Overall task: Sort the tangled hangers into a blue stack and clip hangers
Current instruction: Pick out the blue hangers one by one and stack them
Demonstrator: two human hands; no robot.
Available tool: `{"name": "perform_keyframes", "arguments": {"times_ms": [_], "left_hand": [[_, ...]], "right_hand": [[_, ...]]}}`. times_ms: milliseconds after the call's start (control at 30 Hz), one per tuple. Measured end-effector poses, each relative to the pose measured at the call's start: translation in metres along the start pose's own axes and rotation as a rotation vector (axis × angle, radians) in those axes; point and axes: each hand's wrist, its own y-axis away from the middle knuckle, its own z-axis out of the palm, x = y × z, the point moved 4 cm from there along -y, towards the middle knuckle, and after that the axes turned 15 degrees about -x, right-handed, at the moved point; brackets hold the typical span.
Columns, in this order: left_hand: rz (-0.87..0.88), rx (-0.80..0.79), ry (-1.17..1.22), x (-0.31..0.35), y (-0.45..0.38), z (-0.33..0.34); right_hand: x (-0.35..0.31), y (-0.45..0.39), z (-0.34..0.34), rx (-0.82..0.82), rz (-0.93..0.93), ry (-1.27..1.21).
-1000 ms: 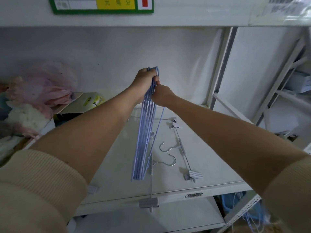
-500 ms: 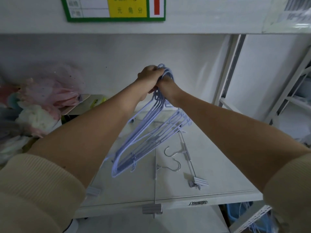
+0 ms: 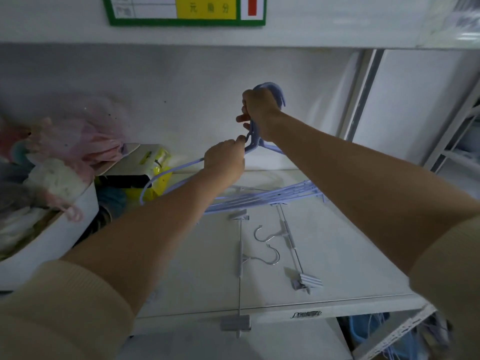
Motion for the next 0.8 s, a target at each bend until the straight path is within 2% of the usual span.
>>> {"name": "perform_keyframes", "arguments": {"times_ms": [33, 133, 233, 300, 367, 433, 467, 633, 800], "left_hand": [[-0.027, 0.035, -0.038, 0.000, -0.002, 0.002], [-0.031, 0.000, -0.038, -0.001, -0.004, -0.003], [0.000, -0.062, -0.047, -0.011, -0.011, -0.008], [-0.017, -0.144, 0.020, -0.020, -0.015, -0.011], [-0.047, -0.244, 0.142, -0.026, -0.017, -0.016], [-0.047, -0.324, 0.244, -0.026, -0.017, -0.018], [-0.044, -0.346, 0.267, -0.024, -0.017, -0.016], [-0.036, -0.376, 0.239, -0.017, -0.015, -0.005], [-0.038, -0.226, 0.008, -0.013, -0.019, -0.004]], "right_hand": [[-0.002, 0.000, 0.002, -0.013, 0.009, 0.002], [-0.003, 0.003, -0.001, -0.046, 0.059, -0.020], [0.003, 0.008, -0.006, -0.181, -0.005, 0.135], [0.019, 0.014, -0.008, -0.325, 0.036, 0.354], [0.043, 0.017, -0.015, -0.413, 0.119, 0.723], [0.059, 0.017, -0.023, -0.374, 0.146, 1.035], [0.063, 0.019, -0.025, -0.337, 0.128, 1.091], [0.068, 0.026, -0.029, -0.340, 0.107, 1.058], [0.074, 0.029, -0.030, -0.307, 0.068, 1.042]]}}
